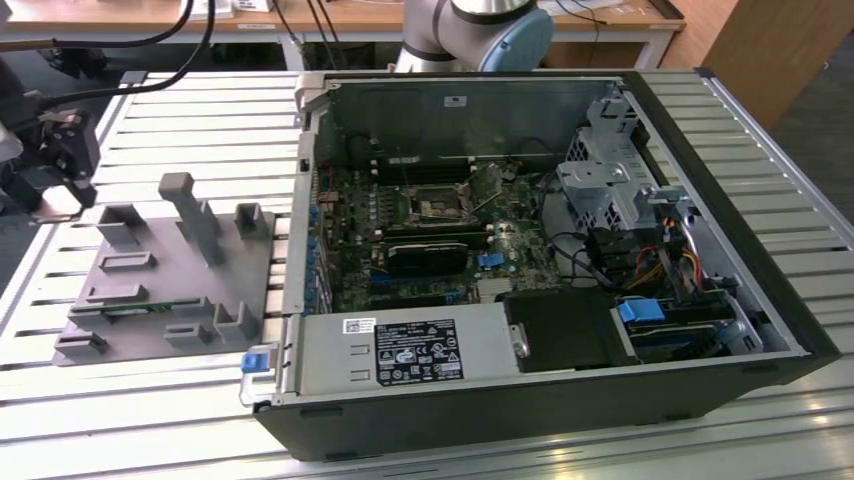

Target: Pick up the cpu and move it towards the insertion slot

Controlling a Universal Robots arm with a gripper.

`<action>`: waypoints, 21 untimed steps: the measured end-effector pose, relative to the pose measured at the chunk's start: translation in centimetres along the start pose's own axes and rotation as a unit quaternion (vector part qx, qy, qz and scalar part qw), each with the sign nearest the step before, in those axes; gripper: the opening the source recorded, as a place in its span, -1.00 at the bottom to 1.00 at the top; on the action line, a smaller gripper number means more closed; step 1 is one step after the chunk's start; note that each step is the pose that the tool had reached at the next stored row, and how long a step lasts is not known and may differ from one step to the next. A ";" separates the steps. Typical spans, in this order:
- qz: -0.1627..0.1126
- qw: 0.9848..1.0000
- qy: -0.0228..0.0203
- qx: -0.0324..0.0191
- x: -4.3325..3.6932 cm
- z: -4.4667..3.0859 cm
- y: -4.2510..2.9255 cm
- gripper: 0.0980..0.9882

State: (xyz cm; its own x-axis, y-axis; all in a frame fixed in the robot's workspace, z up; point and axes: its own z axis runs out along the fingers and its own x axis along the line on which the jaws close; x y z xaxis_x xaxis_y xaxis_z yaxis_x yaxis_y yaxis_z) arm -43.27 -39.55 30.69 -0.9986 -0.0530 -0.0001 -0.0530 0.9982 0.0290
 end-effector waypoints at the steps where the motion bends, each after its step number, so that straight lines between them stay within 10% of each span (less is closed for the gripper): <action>1: 0.000 1.000 0.000 0.000 0.00 -0.07 0.01 0.00; 21: 0.000 1.000 0.000 0.000 0.00 -1.47 0.12 0.00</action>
State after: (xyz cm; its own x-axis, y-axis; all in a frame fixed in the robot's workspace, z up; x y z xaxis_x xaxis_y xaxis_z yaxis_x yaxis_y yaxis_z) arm -43.27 -39.47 32.16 -0.9986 -0.0530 -0.0001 -0.0530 0.9982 0.0289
